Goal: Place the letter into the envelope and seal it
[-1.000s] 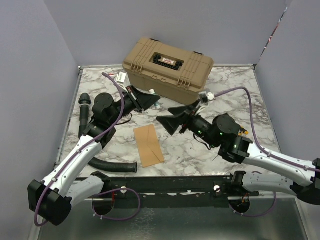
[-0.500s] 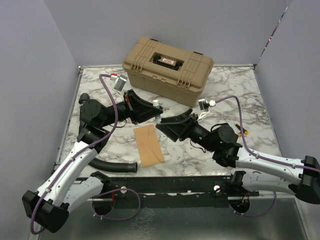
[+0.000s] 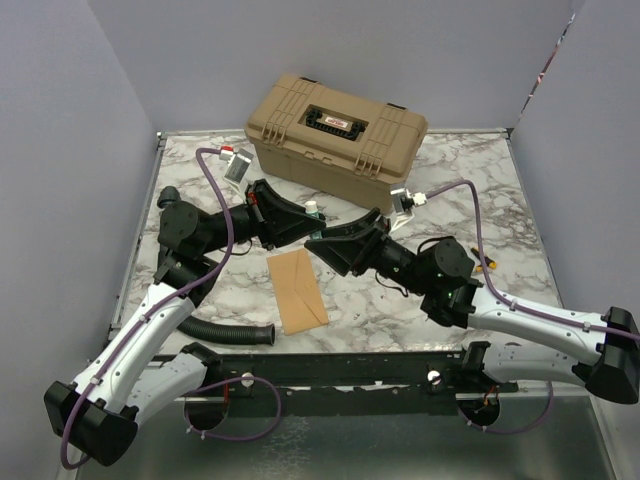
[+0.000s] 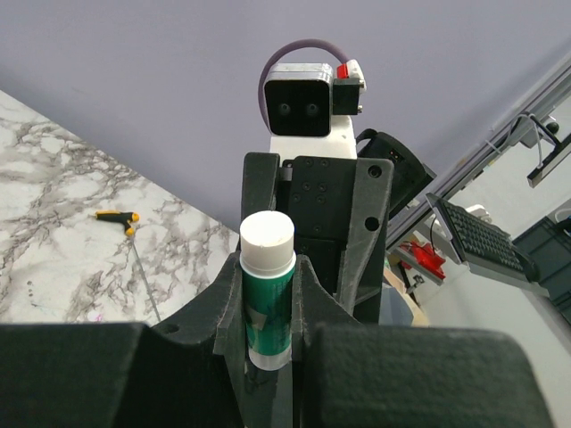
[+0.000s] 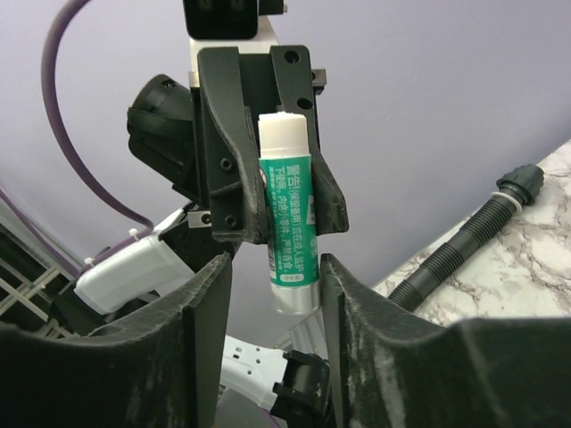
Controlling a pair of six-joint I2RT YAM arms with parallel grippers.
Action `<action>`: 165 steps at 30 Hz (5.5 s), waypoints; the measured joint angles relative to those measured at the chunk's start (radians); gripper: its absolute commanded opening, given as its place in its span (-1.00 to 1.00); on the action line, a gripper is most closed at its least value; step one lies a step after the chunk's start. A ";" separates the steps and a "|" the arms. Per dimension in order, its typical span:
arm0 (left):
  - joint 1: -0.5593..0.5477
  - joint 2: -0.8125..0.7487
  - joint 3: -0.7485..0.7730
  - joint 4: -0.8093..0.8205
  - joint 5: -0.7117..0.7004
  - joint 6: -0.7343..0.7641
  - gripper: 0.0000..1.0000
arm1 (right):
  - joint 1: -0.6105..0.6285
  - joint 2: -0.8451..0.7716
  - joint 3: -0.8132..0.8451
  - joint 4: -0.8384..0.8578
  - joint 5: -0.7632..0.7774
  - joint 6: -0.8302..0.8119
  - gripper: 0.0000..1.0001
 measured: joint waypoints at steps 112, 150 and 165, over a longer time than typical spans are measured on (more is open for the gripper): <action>0.032 0.081 -0.032 -0.218 -0.511 -0.028 -0.12 | -0.042 0.306 0.315 -0.382 0.410 -0.444 -0.99; 0.011 -0.101 -0.228 -0.153 -0.477 0.321 -1.00 | -0.072 0.079 0.146 -0.578 0.218 -0.047 0.46; 0.011 -0.201 -0.311 -0.196 -0.525 0.393 -1.00 | -0.393 0.253 0.138 -1.233 0.538 0.097 0.37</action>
